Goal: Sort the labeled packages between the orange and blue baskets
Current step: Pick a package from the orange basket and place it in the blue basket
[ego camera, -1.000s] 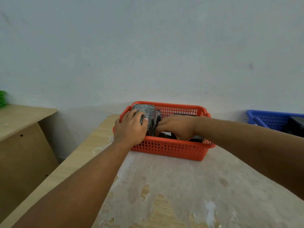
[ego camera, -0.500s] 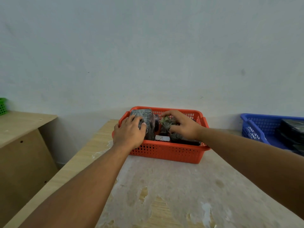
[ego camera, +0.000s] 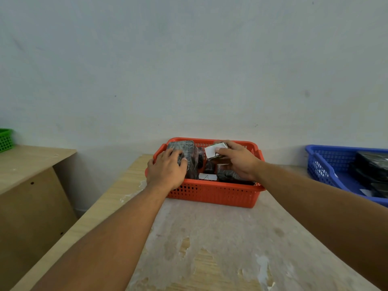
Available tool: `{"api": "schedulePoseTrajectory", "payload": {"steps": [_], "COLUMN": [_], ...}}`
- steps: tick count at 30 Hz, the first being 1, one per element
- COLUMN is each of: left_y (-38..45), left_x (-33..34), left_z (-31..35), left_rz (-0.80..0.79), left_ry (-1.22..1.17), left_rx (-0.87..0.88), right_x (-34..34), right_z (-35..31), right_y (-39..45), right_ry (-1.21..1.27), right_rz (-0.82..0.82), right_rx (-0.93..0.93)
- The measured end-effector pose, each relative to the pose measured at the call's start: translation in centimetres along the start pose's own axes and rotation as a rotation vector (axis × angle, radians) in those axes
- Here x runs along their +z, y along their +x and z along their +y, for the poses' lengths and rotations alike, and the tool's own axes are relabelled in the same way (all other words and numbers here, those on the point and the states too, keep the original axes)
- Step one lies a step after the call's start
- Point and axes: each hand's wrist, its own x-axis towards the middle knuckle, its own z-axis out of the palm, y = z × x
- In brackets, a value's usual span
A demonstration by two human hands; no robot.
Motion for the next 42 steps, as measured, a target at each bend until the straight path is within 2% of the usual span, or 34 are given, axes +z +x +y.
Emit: {"api": "schedulePoseTrajectory", "payload": {"steps": [7, 11, 14, 16, 19, 21, 26, 28, 31, 35, 42], "left_y": [0.1, 0.0, -0.1, -0.1, -0.1, -0.2, -0.1, -0.1, 0.0, 0.1, 0.0], "left_x": [0.1, 0.0, -0.1, -0.1, -0.2, -0.1, 0.1, 0.3, 0.5, 0.6, 0.5], "left_z": [-0.1, 0.0, 0.0, 0.1, 0.1, 0.1, -0.3, -0.4, -0.5, -0.4, -0.3], "left_rz": [0.0, -0.006, -0.012, -0.013, -0.008, -0.002, 0.016, 0.024, 0.047, 0.058, 0.057], "left_ry": [-0.004, -0.004, -0.004, -0.001, -0.003, -0.009, -0.034, -0.038, -0.046, -0.056, -0.044], "left_rx": [-0.006, -0.011, -0.011, -0.013, -0.019, -0.013, 0.003, 0.009, 0.008, 0.008, -0.004], "right_x": [-0.2, -0.2, -0.2, 0.1, 1.0, 1.5, 1.3, 1.0, 0.9, 1.3, 2.4], "right_z": [0.0, -0.2, -0.1, 0.2, 0.4, 0.1, -0.7, -0.6, 0.1, 0.6, -2.1], "right_y": [-0.7, -0.8, -1.0, -1.1, -0.9, -0.3, 3.0, 4.4, 5.6, 6.3, 6.3], "right_ry": [0.053, 0.105, 0.056, -0.058, -0.411, -0.562, -0.697, -0.761, -0.884, -1.01, -1.266], "right_rz": [-0.03, -0.022, -0.06, -0.054, 0.024, 0.043, 0.26, 0.287, 0.261, 0.15, 0.068], "right_rx": [0.041, 0.138, 0.169, 0.122, -0.022, -0.097, -0.151, -0.154, -0.132, -0.061, -0.025]}}
